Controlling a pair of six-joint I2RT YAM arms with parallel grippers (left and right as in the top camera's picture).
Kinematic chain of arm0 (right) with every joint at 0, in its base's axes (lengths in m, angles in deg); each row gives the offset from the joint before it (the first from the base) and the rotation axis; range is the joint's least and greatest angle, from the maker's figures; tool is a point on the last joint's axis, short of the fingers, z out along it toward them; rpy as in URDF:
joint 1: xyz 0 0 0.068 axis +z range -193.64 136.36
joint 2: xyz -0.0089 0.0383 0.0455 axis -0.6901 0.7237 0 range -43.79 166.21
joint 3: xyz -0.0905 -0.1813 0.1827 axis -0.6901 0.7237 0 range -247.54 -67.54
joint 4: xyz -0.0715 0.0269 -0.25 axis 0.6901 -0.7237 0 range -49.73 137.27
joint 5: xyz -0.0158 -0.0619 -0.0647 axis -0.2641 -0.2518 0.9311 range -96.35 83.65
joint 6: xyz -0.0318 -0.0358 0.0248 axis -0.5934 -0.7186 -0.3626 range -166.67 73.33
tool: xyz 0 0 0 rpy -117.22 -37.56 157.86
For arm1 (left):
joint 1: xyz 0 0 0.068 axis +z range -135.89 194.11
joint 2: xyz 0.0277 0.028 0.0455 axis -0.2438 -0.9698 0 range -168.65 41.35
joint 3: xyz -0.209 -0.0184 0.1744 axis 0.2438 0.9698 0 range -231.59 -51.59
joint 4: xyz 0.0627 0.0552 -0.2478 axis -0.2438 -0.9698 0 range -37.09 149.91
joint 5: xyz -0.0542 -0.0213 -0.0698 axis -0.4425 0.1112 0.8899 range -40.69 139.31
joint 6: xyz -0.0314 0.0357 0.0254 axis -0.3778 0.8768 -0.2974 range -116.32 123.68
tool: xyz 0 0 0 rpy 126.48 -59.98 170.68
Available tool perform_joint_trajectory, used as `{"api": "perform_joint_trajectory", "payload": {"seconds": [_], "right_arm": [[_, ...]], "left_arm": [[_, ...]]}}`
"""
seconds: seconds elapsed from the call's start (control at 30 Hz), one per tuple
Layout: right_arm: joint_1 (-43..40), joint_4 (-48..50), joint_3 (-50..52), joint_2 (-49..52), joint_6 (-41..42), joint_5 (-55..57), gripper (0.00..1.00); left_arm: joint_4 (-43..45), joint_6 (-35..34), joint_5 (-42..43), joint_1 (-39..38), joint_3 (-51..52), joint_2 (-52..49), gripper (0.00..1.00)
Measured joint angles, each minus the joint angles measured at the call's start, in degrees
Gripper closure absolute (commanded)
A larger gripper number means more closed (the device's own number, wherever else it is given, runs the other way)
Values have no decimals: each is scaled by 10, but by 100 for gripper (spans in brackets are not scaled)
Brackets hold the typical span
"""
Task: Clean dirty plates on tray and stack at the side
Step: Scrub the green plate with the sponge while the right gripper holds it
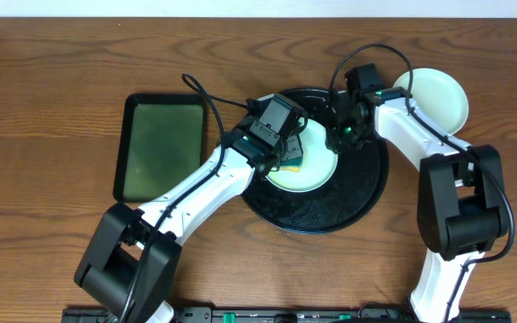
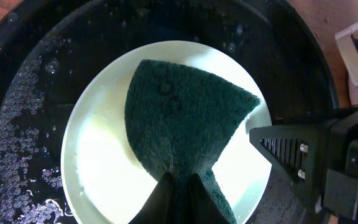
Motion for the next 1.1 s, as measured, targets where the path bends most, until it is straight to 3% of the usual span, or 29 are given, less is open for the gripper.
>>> {"api": "perform_joint_trajectory", "payload": {"seconds": [0.17, 0.4, 0.5, 0.63, 0.77, 0.93, 1.1], "right_arm": [[0, 4, 0, 7, 5, 0, 92], [1, 19, 0, 7, 7, -4, 90], [1, 27, 0, 7, 9, -2, 84], [1, 31, 0, 7, 7, -3, 99], [1, 30, 0, 7, 12, -6, 99], [1, 29, 0, 7, 12, -9, 99], [4, 29, 0, 7, 14, -12, 99]], "left_arm": [[0, -3, 0, 0, 0, 0, 93], [5, -56, 0, -6, 0, -16, 93], [29, -85, 0, -14, 0, -41, 92], [83, -117, 2, -24, 0, -89, 92], [118, -134, 1, -30, 0, -117, 93], [96, -132, -37, -35, -1, -120, 93], [32, -111, -139, -44, -12, -117, 93]]}}
